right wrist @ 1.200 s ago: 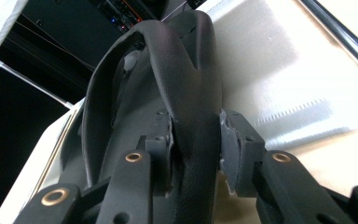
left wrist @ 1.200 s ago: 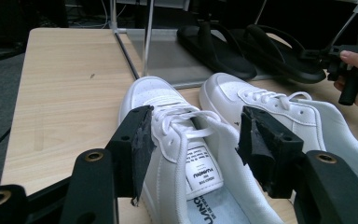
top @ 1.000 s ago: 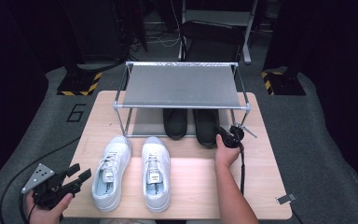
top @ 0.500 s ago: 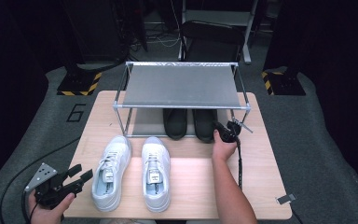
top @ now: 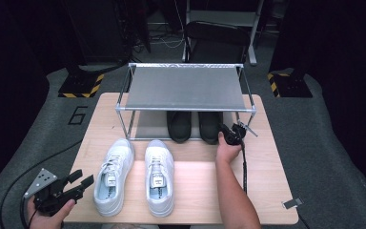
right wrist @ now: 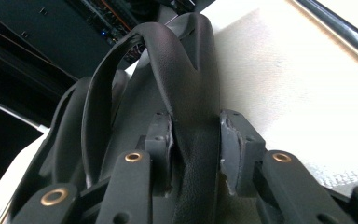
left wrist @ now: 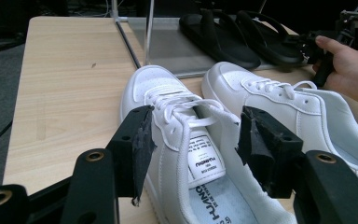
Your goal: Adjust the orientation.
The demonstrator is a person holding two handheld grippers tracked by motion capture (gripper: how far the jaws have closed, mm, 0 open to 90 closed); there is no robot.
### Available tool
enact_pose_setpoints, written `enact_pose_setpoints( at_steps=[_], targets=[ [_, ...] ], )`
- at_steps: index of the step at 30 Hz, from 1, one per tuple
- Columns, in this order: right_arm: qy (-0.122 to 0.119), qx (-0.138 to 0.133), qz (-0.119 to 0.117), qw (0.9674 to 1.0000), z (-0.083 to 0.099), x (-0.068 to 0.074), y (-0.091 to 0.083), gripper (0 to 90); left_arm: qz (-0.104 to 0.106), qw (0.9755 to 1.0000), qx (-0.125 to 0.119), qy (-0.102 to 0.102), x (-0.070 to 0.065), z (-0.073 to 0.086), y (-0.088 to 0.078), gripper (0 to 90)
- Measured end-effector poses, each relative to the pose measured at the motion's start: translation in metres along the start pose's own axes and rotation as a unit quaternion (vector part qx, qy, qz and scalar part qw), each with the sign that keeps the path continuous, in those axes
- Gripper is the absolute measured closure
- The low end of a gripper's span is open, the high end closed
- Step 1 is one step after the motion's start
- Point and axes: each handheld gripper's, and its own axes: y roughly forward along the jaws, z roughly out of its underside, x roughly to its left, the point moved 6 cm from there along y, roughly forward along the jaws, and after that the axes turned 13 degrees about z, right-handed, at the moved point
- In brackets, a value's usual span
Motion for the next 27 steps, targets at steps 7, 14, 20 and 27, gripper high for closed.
enact_pose_setpoints(
  at_steps=[7,14,20,27],
  targets=[
    [0.005,0.004,0.009,0.9999,0.002,-0.004,0.004,64.6,-0.003,1.0,0.001,-0.001,0.0,0.001,-0.001,44.5],
    [-0.004,-0.002,0.015,0.9999,0.001,-0.004,-0.002,57.8,-0.003,1.0,0.002,-0.003,0.001,0.003,-0.001,44.5],
    [-0.031,-0.004,0.027,0.9992,0.004,-0.004,-0.012,56.2,-0.003,1.0,0.001,-0.006,0.002,0.008,0.001,44.4],
    [-0.055,-0.004,0.021,0.9983,0.01,-0.001,-0.032,54.6,-0.003,0.9999,0.008,-0.014,0.005,0.013,0.009,43.2]
  ],
)
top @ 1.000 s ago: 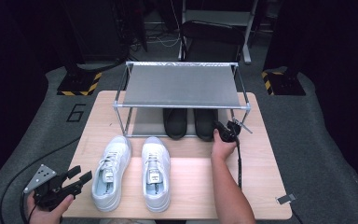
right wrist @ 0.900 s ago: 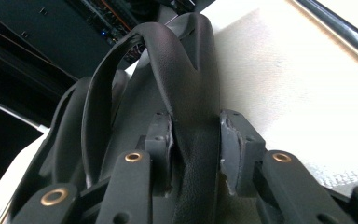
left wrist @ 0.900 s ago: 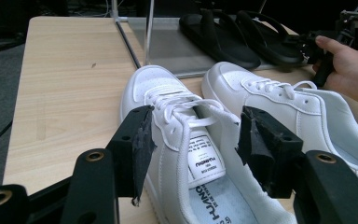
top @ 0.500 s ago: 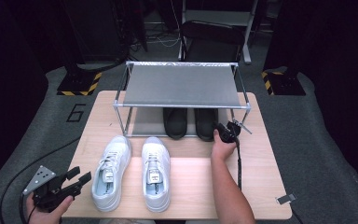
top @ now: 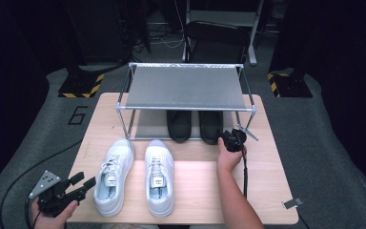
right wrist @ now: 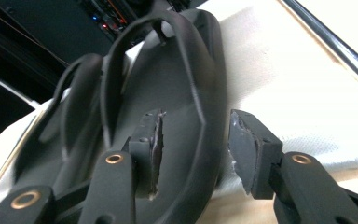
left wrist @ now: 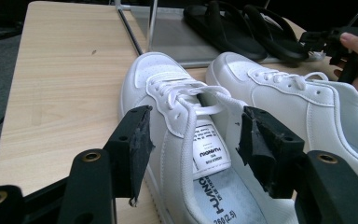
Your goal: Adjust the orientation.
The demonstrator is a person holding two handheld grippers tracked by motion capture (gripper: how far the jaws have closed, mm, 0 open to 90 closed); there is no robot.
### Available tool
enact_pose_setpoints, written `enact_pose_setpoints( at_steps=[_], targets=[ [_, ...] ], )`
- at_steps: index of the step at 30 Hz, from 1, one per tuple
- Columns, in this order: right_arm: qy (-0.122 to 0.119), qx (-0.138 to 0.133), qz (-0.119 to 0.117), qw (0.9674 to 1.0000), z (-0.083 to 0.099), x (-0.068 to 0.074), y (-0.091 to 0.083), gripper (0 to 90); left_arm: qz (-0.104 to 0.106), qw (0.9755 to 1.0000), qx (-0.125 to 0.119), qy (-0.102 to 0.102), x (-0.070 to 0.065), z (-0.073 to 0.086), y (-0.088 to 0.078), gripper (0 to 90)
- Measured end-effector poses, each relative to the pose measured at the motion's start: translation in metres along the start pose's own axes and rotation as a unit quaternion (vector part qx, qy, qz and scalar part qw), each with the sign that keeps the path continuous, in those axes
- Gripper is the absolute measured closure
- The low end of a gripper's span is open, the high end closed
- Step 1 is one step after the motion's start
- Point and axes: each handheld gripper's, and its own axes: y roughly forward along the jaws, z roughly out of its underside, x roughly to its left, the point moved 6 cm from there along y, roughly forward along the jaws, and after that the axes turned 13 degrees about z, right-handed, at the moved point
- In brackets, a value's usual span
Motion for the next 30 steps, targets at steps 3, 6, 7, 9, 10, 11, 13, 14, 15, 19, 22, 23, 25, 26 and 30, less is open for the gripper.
enact_pose_setpoints(
  at_steps=[3,6,7,9,10,11,13,14,15,19,22,23,25,26,30],
  targets=[
    [-0.007,-0.007,-0.01,0.9999,0.0,0.002,-0.009,54.6,0.001,1.0,-0.003,0.003,-0.001,-0.002,0.004,43.1],
    [-0.027,-0.001,-0.007,0.9996,0.003,0.001,-0.018,54.9,-0.001,1.0,-0.006,0.006,-0.002,-0.003,0.007,42.4],
    [-0.032,0.003,-0.007,0.9994,0.004,0.002,-0.023,55.2,-0.001,1.0,-0.005,0.006,-0.002,-0.003,0.008,42.4],
    [-0.034,-0.003,-0.018,0.9993,0.005,0.002,-0.032,55.4,-0.001,1.0,-0.005,0.005,-0.001,-0.003,0.011,42.3],
    [-0.044,-0.005,-0.019,0.9988,0.005,0.001,-0.037,55.4,0.0,1.0,-0.006,0.005,-0.001,-0.003,0.012,42.4],
    [-0.05,-0.006,-0.024,0.9985,0.005,0.003,-0.041,55.4,-0.002,1.0,-0.007,0.006,-0.001,-0.003,0.014,42.2],
    [-0.066,-0.002,-0.026,0.9974,0.005,0.003,-0.048,55.4,-0.002,0.9999,-0.008,0.006,-0.002,-0.004,0.016,42.2],
    [-0.068,0.003,-0.029,0.9973,0.005,0.003,-0.051,55.4,-0.005,0.9999,-0.011,0.009,-0.002,-0.005,0.018,42.2],
    [-0.065,0.007,-0.036,0.9972,0.005,0.004,-0.054,55.4,-0.01,0.9999,-0.007,0.012,-0.002,-0.005,0.019,42.2],
    [-0.059,0.009,-0.068,0.9959,0.008,0.01,-0.073,55.4,-0.011,0.9999,-0.001,0.009,-0.003,-0.003,0.024,42.3],
    [-0.069,0.018,-0.083,0.994,0.013,0.013,-0.085,56.2,-0.004,1.0,0.001,0.006,-0.001,-0.004,0.026,43.7],
    [-0.077,0.02,-0.089,0.9928,0.015,0.014,-0.088,56.2,-0.001,1.0,0.004,0.007,-0.001,-0.004,0.026,45.5],
    [-0.085,0.031,-0.095,0.9914,0.018,0.014,-0.095,56.1,-0.005,1.0,0.001,0.009,-0.001,-0.004,0.028,46.3],
    [-0.089,0.03,-0.1,0.9905,0.019,0.013,-0.099,56.2,-0.007,0.9999,0.004,0.008,-0.001,-0.004,0.028,46.5],
    [-0.1,0.038,-0.116,0.9874,0.026,0.005,-0.113,56.8,-0.014,0.9998,0.01,0.006,0.001,-0.002,0.025,47.7]
  ],
)
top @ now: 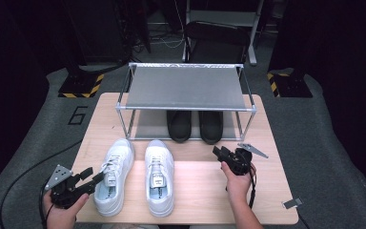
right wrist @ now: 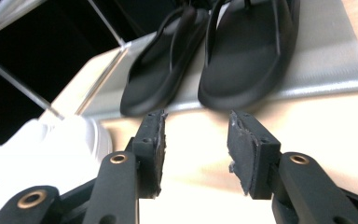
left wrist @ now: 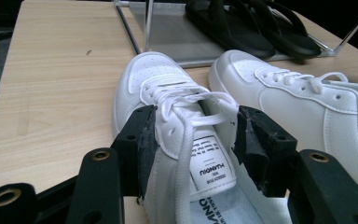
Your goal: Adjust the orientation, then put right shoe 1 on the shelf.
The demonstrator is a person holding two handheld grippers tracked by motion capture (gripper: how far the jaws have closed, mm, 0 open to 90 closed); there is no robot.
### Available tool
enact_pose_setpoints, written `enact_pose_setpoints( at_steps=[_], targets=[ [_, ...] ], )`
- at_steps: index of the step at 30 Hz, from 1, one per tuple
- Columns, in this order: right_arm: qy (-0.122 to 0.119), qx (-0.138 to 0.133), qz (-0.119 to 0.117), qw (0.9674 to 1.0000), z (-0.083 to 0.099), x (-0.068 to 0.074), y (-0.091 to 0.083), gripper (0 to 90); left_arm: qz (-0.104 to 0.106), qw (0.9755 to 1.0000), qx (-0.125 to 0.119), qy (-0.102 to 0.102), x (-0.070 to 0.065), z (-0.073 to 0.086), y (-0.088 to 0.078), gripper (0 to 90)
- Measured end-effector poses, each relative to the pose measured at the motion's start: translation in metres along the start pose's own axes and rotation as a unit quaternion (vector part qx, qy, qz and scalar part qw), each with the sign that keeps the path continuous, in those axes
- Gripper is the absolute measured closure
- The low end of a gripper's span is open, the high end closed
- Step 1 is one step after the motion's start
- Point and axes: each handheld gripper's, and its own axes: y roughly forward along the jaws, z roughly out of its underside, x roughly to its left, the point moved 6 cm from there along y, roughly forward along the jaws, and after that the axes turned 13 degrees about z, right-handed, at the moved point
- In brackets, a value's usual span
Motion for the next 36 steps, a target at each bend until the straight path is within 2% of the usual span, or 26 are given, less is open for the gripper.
enact_pose_setpoints(
  at_steps=[2,6,9,12,15,22,25,29,30,32,33,36],
  targets=[
    [-0.012,-0.009,-0.003,0.9999,0.003,-0.002,-0.008,56.7,-0.003,1.0,-0.002,-0.001,0.001,0.001,-0.002,48.2],
    [-0.012,-0.018,-0.012,0.9997,0.011,-0.006,-0.024,56.6,-0.009,1.0,0.0,0.0,0.002,0.003,-0.002,48.3],
    [-0.021,-0.022,-0.012,0.9995,0.018,-0.008,-0.03,56.3,-0.009,0.9998,0.016,-0.001,0.004,0.007,-0.001,50.0],
    [-0.011,-0.03,-0.044,0.9985,0.022,-0.008,-0.037,55.9,-0.012,0.9997,0.02,-0.005,0.005,0.009,0.001,50.7],
    [-0.028,-0.036,-0.043,0.998,0.025,-0.008,-0.043,55.9,-0.017,0.9997,0.018,-0.007,0.007,0.01,0.005,51.2],
    [-0.061,-0.049,-0.044,0.996,0.03,-0.009,-0.052,56.8,-0.021,0.999,0.038,-0.012,0.007,0.013,0.01,53.4],
    [-0.078,-0.056,-0.035,0.9947,0.035,-0.014,-0.053,57.5,-0.023,0.9987,0.044,-0.012,0.008,0.015,0.012,56.0],
    [-0.063,-0.058,-0.034,0.9958,0.041,-0.022,-0.054,56.1,-0.034,0.9982,0.048,-0.015,0.01,0.017,0.012,55.8],
    [-0.059,-0.06,-0.032,0.9959,0.042,-0.024,-0.054,55.5,-0.033,0.9984,0.042,-0.018,0.01,0.018,0.013,55.8],
    [-0.049,-0.06,-0.035,0.9963,0.042,-0.027,-0.054,54.5,-0.032,0.9979,0.053,-0.02,0.011,0.02,0.012,55.8],
    [-0.046,-0.061,-0.037,0.9964,0.041,-0.028,-0.055,54.4,-0.034,0.9978,0.052,-0.022,0.012,0.021,0.013,55.7],
    [-0.045,-0.06,-0.035,0.9966,0.043,-0.03,-0.054,54.4,-0.038,0.9971,0.059,-0.029,0.015,0.025,0.016,55.7]
  ],
)
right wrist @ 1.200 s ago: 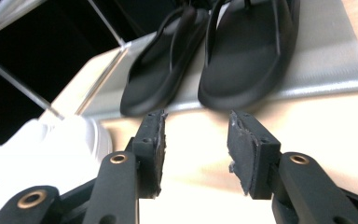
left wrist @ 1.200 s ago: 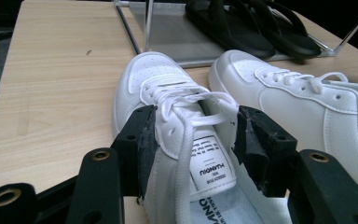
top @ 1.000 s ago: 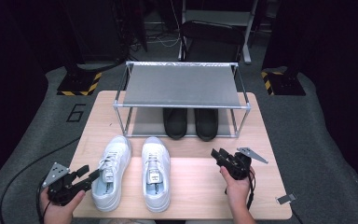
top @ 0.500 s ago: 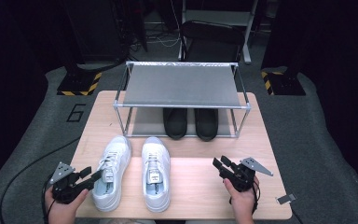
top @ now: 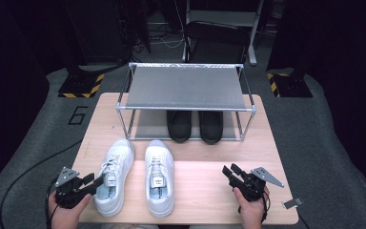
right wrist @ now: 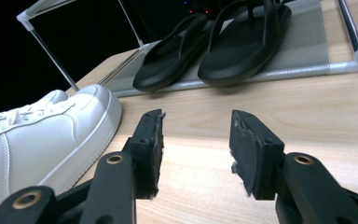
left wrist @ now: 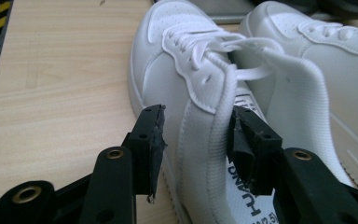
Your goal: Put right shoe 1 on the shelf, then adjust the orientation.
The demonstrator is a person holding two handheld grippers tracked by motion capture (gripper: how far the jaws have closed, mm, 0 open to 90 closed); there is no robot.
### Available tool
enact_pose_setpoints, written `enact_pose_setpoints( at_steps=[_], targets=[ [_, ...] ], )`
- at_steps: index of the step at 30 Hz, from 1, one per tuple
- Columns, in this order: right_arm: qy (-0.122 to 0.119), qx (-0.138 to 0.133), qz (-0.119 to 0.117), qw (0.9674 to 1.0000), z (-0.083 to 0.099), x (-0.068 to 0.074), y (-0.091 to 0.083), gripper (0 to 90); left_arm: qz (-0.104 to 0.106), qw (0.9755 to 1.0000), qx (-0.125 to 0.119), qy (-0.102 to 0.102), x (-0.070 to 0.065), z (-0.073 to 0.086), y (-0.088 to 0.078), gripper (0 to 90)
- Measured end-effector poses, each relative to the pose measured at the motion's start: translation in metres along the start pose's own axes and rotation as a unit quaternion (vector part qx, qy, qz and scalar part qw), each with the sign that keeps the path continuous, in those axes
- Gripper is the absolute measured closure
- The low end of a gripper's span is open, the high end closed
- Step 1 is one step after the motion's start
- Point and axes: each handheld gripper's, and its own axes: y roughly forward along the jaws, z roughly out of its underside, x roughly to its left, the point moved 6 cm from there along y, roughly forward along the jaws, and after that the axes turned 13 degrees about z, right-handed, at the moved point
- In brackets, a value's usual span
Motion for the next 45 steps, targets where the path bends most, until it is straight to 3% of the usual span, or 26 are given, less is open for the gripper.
enact_pose_setpoints(
  at_steps=[14,21,28,34,39,45],
  targets=[
    [0.009,0.022,-0.001,0.9997,0.01,0.001,0.005,54.4,-0.008,0.9994,0.035,-0.002,0.002,0.0,0.016,64.8],
    [0.015,0.025,-0.001,0.9996,0.012,0.0,0.007,54.5,-0.04,0.9976,0.05,0.028,-0.002,-0.001,0.016,77.9],
    [0.021,0.03,-0.002,0.9993,0.014,-0.001,0.009,55.1,-0.059,0.9971,0.031,0.037,-0.002,-0.007,0.017,82.3],
    [0.025,0.035,0.0,0.9991,0.017,-0.003,0.011,55.5,-0.057,0.9972,0.017,0.046,-0.006,-0.014,0.018,83.3],
    [0.027,0.037,0.002,0.999,0.018,-0.003,0.012,55.5,-0.031,0.9987,0.014,0.039,-0.007,-0.011,0.027,83.1],
    [0.032,0.037,0.002,0.9988,0.019,-0.005,0.012,55.5,-0.02,0.9992,0.019,0.028,-0.003,-0.008,0.027,81.1]
  ],
)
